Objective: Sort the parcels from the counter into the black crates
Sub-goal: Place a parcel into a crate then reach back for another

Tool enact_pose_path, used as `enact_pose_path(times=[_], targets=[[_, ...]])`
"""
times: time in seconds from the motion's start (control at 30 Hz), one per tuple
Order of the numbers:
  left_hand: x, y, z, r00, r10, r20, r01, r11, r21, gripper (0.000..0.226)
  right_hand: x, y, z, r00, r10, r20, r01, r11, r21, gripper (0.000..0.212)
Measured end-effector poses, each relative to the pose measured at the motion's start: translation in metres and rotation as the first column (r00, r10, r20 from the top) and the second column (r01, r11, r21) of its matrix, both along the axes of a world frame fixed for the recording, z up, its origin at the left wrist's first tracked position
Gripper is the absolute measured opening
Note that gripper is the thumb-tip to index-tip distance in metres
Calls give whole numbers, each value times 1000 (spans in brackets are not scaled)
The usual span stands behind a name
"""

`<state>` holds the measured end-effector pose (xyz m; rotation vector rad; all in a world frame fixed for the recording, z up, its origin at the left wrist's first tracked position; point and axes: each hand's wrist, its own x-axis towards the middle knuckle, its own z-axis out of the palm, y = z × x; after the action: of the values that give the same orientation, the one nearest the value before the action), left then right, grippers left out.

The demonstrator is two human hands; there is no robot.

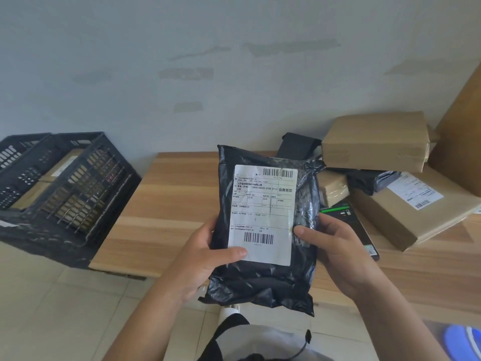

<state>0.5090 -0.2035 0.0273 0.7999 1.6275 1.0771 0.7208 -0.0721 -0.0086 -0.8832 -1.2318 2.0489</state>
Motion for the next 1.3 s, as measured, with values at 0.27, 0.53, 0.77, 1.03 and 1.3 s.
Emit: enact_pose_path(times=[0.27,0.53,0.77,1.03,1.3], targets=[[-9,-21,-5,993,110,-31,-110,994,-4,54,-7,-17,-2,990,123,73,-124,992,18,43],[-46,-53,3,992,128,8,-128,992,-5,58,-39,-38,16,978,141,153,-156,983,93,42],[-92,-156,-1,930,363,57,-364,931,5,55,-124,-104,27,931,302,205,-325,942,89,42],[-148,-315,-3,758,644,107,-644,764,-41,60,-246,-211,26,821,542,178,-552,834,6,49],[-178,-432,-24,579,803,143,-806,589,-47,57,-324,-318,8,707,683,184,-697,717,17,58]])
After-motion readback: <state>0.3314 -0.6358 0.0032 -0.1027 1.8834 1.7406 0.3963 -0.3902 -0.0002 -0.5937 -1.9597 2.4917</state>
